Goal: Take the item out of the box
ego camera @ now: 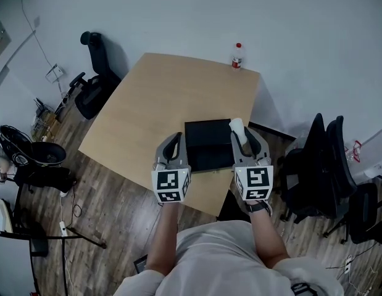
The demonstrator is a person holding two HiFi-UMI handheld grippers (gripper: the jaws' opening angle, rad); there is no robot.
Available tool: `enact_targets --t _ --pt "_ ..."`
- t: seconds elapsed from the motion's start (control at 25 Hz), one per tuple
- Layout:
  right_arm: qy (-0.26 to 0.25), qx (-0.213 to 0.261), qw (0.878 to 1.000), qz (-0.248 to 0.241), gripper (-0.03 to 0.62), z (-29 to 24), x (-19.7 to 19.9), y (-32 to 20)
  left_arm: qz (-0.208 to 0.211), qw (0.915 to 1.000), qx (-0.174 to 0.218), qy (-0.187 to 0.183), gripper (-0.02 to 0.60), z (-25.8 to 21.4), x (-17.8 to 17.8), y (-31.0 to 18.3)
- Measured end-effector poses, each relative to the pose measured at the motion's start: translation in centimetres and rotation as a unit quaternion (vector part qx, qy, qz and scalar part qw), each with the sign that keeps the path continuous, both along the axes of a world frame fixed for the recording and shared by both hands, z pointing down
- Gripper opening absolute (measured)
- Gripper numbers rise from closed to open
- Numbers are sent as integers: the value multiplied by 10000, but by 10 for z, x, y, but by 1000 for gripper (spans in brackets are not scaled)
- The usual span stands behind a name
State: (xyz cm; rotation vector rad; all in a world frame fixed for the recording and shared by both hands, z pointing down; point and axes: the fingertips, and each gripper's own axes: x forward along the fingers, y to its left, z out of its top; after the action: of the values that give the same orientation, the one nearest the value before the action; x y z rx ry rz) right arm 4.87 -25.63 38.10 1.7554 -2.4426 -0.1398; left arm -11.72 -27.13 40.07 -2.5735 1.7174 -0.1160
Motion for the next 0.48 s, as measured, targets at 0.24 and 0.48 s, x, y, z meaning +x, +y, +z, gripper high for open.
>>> enact_targets --t 0.24,0.48 --pt "-147 58 9998 84 137 -2 11 7 107 9999 99 44 8 -5 17 5" --pt "-130 70 9999 50 137 -2 10 8 117 9999 89 71 8 -4 20 7"
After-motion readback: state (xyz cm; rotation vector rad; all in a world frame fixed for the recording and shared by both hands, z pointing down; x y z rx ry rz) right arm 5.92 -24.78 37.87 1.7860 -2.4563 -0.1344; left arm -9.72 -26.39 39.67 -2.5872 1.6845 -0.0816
